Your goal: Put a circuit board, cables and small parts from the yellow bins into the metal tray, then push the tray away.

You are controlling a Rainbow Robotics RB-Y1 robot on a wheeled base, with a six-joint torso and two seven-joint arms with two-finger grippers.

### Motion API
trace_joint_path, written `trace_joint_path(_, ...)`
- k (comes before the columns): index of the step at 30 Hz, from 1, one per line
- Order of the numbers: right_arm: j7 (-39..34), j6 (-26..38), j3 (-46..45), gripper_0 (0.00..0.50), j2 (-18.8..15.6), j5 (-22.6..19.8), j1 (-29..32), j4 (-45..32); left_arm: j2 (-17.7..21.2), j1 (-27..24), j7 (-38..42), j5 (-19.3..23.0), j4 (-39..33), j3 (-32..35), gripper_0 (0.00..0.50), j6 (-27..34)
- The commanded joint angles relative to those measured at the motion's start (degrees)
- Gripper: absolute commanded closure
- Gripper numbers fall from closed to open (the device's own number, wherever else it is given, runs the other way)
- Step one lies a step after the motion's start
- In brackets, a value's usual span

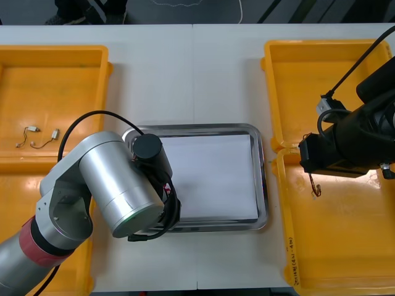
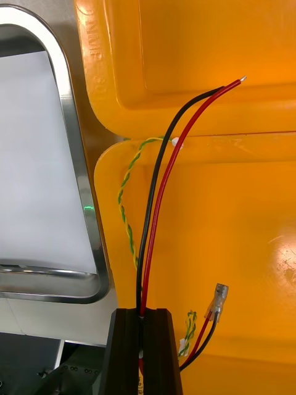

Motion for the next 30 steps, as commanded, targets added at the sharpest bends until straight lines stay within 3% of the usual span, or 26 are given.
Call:
trace_joint_path(1, 0.28, 0.24, 0.56, 0.5, 0.04, 0.51, -0.84, -1.53, -2.05, 1.21, -4.84, -1.02, 0.21, -0.07, 0.499, 0.4)
trace_joint_path(27, 0.63, 0.24, 0.56, 0.5, -0.31, 0.69, -0.84, -1.53, -4.42, 1.21, -8.0, -2.34, 4.78, -0.07, 0.496, -0.53)
trace_joint_path(30, 0.72, 0.24, 0.56, 0.5, -0.31, 0.69, -0.84, -1.53, -4.51, 1.21, -8.27, -2.34, 4.78, 0.02, 0.463, -0.53)
